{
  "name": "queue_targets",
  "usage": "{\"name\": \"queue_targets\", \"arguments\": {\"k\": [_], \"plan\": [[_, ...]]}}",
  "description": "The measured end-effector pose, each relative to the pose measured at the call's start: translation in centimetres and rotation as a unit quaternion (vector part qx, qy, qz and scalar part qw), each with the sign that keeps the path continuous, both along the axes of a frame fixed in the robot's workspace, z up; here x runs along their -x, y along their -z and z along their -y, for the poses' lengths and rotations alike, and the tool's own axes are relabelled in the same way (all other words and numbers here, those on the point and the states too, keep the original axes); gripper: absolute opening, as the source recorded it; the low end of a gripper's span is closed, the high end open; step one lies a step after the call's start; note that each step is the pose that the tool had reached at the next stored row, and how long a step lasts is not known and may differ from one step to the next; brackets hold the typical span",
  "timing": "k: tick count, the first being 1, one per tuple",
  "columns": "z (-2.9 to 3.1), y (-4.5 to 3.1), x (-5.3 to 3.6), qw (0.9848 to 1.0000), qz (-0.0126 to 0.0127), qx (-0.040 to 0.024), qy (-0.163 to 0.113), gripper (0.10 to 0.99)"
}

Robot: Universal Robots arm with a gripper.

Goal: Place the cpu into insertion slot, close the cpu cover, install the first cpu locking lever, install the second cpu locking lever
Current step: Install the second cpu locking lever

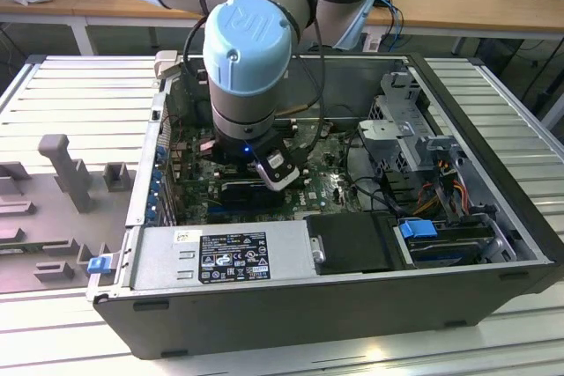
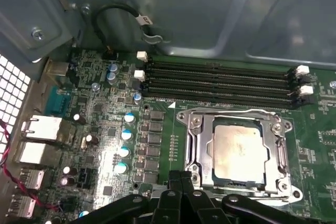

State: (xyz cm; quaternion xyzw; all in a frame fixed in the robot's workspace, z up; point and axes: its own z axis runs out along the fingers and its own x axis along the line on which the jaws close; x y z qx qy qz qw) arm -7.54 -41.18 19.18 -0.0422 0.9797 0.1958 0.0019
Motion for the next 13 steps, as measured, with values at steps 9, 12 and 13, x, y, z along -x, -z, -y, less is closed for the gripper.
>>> {"name": "queue_targets", "arguments": {"k": [9,12,13], "plan": [[0.02,-2.85,0.02,1.0,-0.0003,0.0005,0.0,0.106],[0.01,-3.25,0.02,1.0,-0.0003,0.0007,0.0,0.106],[0.01,-3.26,0.02,1.0,-0.0002,0.0005,0.0,0.106]]}}
